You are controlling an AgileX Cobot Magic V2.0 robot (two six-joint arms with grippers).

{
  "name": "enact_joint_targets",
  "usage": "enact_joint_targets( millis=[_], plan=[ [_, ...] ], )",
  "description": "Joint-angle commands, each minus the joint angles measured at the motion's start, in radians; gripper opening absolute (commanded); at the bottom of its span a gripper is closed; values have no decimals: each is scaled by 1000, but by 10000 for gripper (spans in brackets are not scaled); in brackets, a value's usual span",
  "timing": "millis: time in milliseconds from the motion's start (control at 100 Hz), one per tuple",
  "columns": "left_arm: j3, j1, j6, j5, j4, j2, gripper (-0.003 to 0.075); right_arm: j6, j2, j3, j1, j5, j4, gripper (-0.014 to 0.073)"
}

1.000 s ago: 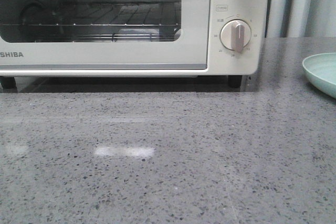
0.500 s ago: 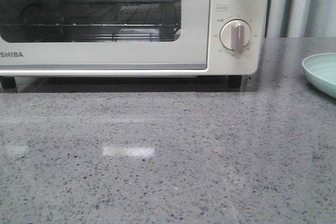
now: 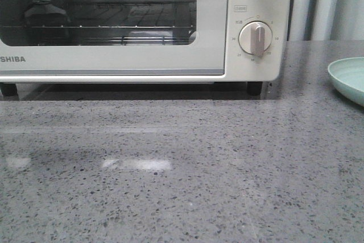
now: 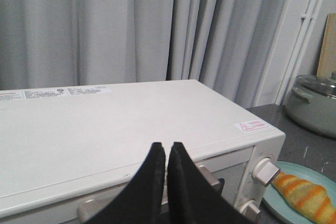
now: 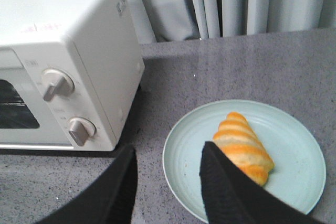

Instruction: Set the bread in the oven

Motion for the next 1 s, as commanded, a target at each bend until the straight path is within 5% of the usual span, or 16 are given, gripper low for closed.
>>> enact_joint_targets(
  millis=[0, 440, 750, 990],
  plan=[
    [-56, -9, -7, -63, 2, 59, -21, -35, 62, -107, 1, -23, 8, 253],
    [-70, -9, -7, -76, 0, 241, -21, -52, 239, -386, 1, 81, 8, 253],
    [-70, -7, -7, -89, 4, 311, -21, -52, 259, -416, 1, 87, 8, 253],
    [-70, -7, -7, 30, -4, 342, -21, -52, 259, -416, 1, 89, 8, 253]
  ],
)
